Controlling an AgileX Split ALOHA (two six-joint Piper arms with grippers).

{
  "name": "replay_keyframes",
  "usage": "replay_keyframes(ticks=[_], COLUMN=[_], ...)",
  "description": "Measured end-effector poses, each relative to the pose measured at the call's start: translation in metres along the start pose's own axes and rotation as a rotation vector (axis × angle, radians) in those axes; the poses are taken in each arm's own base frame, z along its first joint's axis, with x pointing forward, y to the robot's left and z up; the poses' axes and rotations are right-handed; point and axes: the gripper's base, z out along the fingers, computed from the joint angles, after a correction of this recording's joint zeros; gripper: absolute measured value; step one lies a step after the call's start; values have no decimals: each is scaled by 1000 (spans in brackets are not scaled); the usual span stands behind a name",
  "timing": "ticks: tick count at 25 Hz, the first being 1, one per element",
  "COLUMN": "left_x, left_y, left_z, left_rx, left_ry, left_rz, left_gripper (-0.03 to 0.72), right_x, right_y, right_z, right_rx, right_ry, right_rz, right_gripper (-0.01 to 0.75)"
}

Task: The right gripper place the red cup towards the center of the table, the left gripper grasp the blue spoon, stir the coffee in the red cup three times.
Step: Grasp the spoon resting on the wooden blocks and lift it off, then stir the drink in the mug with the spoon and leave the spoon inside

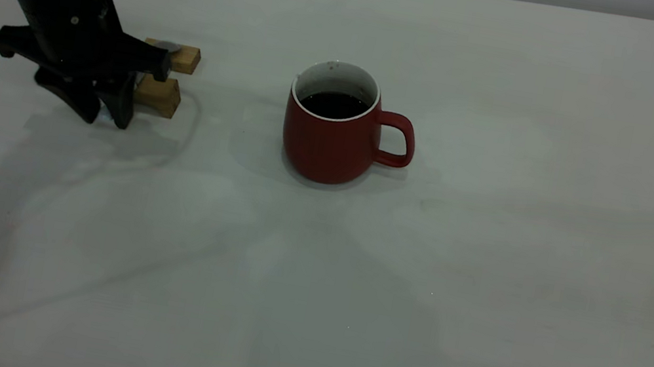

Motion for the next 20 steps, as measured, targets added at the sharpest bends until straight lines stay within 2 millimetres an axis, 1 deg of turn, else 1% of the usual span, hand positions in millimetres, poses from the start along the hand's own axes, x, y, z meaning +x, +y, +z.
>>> replay_keyframes(ticks=[2,6,8,9,11,14,16,18,20], left_x=[-1,-5,-11,-14,-25,-32,-34,-35,-39], left_y=[0,-1,-3,-5,-11,-26,-37,-50,-63], left_z=[0,-5,-17,-28,-58,-104,-128,-146,-159], left_rx=[1,0,12,27,79,204,304,419,557], left_ry=[-5,12,30,47,60,139,223,322,439], left_rz=[-1,-8,-48,-89,-198,-433,-635,-832,-1008], left_gripper=[171,168,168,168,168,168,168,168,168], right_x=[0,0,0,0,0,0,0,0,0], right_y=[0,0,0,0,0,0,0,0,0], right_z=[0,0,0,0,0,0,0,0,0], right_rx=[0,0,0,0,0,0,0,0,0], right_ry=[0,0,0,0,0,0,0,0,0], right_rz=[0,0,0,0,0,0,0,0,0], right_gripper=[317,317,317,317,317,317,317,317,317])
